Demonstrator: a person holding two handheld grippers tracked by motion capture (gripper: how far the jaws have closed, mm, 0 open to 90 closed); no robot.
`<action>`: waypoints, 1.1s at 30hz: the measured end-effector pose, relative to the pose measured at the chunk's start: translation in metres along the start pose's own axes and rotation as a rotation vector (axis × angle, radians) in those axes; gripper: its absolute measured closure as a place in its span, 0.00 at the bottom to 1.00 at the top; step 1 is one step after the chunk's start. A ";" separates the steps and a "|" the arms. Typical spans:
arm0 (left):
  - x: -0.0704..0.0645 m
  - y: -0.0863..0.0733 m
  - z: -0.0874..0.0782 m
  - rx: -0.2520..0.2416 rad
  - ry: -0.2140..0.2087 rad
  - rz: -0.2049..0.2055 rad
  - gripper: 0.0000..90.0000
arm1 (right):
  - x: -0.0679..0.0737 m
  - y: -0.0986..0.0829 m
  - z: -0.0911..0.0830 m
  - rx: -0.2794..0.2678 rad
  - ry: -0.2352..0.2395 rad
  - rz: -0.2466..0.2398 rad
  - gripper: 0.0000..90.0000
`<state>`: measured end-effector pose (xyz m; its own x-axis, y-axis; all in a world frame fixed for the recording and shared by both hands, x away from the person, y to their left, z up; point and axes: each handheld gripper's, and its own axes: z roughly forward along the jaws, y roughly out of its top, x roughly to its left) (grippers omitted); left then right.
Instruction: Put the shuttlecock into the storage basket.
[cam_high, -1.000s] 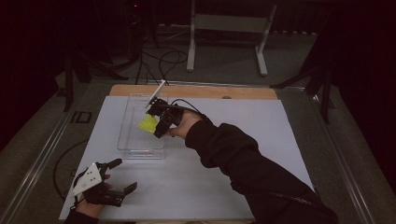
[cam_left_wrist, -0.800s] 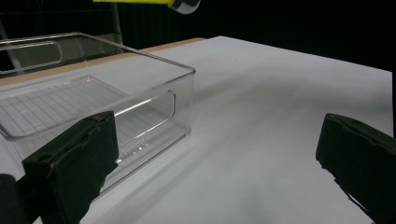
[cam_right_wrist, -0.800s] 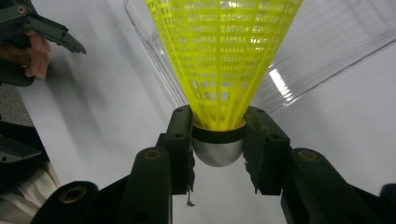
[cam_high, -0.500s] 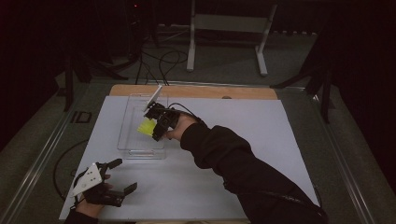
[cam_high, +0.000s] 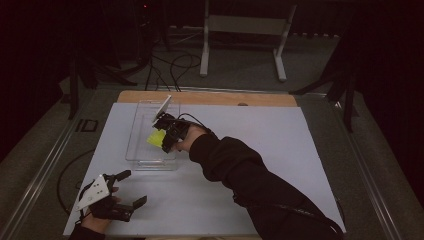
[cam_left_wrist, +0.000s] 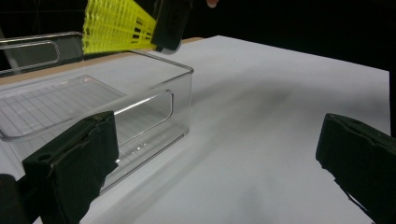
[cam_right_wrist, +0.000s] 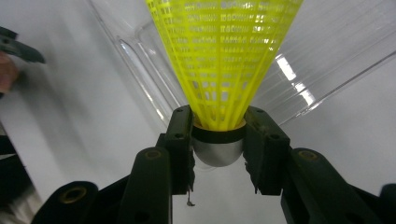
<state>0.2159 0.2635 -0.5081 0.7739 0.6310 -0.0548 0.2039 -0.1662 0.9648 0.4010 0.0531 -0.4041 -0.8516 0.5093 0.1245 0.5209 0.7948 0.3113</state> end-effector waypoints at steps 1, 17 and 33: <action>0.000 0.000 0.000 0.000 0.000 0.000 0.00 | 0.000 0.000 0.002 0.000 0.001 0.001 0.72; 0.000 0.000 0.000 -0.001 -0.004 -0.003 0.00 | -0.001 0.009 0.027 0.051 -0.022 0.033 0.72; 0.000 0.000 0.000 -0.002 -0.007 -0.004 0.00 | 0.004 0.012 0.034 0.081 -0.024 0.049 0.69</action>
<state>0.2160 0.2639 -0.5082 0.7772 0.6264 -0.0603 0.2058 -0.1625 0.9650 0.4059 0.0760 -0.4322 -0.8236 0.5554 0.1148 0.5660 0.7923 0.2278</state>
